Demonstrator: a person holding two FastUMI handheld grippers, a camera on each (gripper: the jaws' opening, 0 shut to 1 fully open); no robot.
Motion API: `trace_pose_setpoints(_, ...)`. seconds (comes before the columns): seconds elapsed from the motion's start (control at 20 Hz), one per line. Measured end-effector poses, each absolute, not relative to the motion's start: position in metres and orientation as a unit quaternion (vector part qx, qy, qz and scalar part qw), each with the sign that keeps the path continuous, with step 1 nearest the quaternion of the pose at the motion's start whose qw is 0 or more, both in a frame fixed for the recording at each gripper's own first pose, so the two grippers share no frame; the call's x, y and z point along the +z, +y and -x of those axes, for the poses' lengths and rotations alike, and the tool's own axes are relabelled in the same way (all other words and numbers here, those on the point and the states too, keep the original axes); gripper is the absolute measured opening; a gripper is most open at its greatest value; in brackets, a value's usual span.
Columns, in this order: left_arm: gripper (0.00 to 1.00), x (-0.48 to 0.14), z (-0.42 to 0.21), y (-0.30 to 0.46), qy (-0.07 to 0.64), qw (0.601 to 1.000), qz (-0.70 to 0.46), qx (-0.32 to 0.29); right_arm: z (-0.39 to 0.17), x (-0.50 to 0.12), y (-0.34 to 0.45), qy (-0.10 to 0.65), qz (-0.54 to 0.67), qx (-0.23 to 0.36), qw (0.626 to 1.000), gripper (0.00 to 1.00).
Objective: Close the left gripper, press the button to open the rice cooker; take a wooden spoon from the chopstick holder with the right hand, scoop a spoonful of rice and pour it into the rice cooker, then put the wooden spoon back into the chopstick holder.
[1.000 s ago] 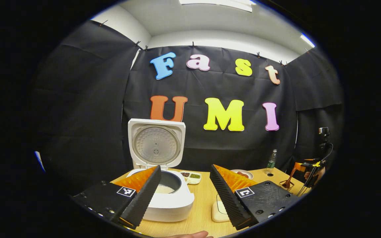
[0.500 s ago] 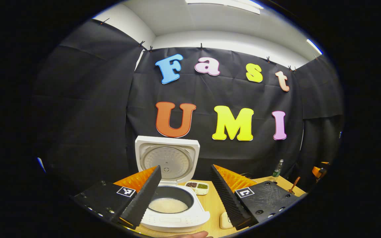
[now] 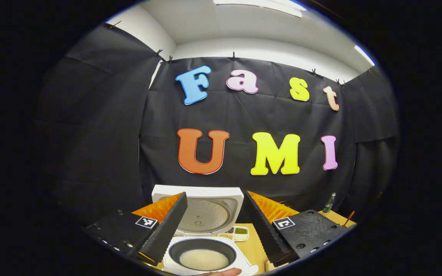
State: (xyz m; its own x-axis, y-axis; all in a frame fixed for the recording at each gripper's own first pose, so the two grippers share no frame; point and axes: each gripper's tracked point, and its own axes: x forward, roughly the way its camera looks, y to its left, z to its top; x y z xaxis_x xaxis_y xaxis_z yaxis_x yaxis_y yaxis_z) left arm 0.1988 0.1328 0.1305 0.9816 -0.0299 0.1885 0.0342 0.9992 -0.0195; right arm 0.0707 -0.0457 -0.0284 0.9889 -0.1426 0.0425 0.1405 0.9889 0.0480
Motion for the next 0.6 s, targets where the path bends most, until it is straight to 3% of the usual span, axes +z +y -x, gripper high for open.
trace_pose_setpoints(0.6, 0.94, 0.133, -0.321, 0.161, -0.074, 0.997, 0.006, 0.009, -0.079, -0.024, 0.005, -0.028, 0.002, -0.034, 0.999, 0.98)
